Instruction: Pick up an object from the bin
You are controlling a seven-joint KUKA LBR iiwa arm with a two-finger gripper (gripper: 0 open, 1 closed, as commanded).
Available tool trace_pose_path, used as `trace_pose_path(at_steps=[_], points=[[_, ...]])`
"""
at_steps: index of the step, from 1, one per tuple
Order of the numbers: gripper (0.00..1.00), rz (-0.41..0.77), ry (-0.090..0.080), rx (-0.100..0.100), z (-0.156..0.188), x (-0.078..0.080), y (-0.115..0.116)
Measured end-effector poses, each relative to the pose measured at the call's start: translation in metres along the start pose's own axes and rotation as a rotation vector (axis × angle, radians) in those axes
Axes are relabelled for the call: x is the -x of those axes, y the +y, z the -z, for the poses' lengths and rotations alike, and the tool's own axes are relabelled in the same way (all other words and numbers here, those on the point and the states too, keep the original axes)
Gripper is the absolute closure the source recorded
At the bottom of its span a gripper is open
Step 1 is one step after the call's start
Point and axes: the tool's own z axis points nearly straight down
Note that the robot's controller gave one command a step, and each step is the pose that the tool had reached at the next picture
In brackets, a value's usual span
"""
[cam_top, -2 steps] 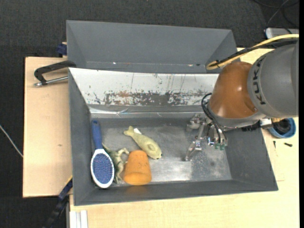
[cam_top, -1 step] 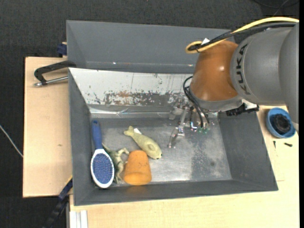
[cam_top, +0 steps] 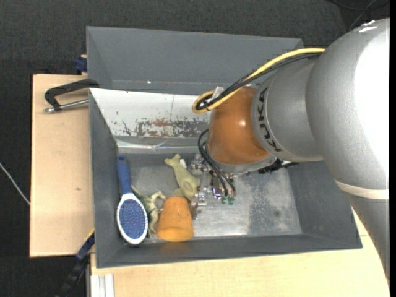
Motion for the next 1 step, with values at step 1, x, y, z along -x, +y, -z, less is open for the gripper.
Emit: trace_pose_path(at_steps=[1], points=[[1.00,-0.005,-0.001,0.003,0.0018,0.0012,-0.0005]])
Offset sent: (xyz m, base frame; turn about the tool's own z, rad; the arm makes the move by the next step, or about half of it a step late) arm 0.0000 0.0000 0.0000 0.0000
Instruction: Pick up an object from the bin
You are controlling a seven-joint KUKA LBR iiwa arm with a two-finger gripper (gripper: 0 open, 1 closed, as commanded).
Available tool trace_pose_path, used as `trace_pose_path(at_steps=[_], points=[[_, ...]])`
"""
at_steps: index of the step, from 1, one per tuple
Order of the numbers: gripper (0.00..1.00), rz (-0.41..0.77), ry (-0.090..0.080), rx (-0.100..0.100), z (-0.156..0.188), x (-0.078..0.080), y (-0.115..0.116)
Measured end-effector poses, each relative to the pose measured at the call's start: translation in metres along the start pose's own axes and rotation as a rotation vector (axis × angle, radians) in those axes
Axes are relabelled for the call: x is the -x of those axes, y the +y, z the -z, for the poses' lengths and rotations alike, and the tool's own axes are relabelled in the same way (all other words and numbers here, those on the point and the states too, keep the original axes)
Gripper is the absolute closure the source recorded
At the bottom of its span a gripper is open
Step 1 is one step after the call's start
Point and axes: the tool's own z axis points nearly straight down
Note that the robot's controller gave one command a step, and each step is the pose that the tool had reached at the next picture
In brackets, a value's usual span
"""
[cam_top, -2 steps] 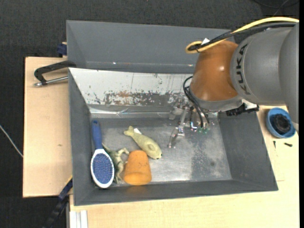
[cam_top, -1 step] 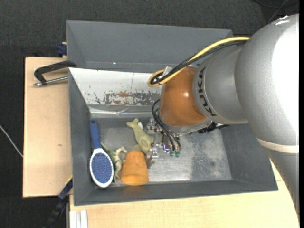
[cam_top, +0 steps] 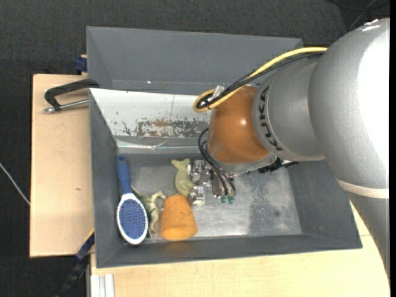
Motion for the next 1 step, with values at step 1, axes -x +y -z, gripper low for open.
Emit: trace_pose_path(at_steps=[1], points=[[1.00,0.086,-0.007,0.000,0.1489,0.0096,-0.0276]])
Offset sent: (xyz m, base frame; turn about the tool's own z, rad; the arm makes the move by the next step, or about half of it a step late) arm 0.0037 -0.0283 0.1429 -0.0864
